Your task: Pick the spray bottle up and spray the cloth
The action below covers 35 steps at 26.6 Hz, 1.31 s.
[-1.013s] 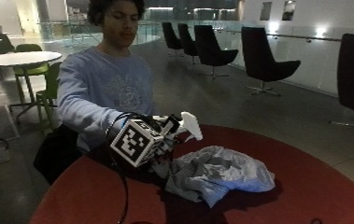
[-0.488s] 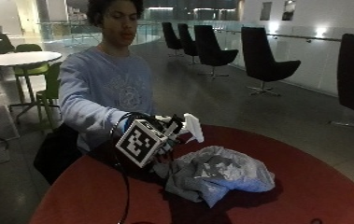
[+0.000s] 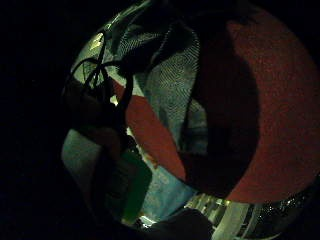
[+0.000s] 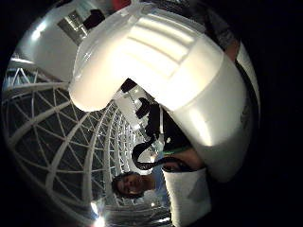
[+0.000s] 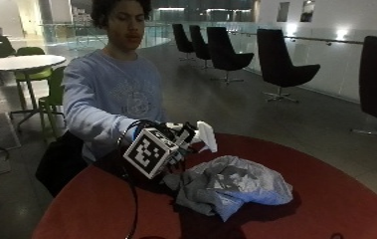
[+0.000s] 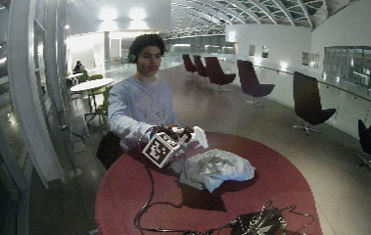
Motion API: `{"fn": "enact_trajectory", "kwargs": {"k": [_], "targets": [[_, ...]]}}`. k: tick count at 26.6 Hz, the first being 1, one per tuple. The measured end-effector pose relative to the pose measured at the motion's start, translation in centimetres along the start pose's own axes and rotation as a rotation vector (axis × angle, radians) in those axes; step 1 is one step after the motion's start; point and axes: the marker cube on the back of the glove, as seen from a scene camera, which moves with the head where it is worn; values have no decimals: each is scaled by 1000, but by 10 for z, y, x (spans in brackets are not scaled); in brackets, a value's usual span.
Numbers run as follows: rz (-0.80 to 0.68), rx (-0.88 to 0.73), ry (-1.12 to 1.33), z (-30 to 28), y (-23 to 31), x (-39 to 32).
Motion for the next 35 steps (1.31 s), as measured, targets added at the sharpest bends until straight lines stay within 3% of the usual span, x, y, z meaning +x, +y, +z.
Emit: {"fn": "enact_trajectory", "kwargs": {"k": [27, 35], "targets": [[-8, 13, -7, -1, -2, 0], [-194, 94, -102, 9, 1, -19]]}}
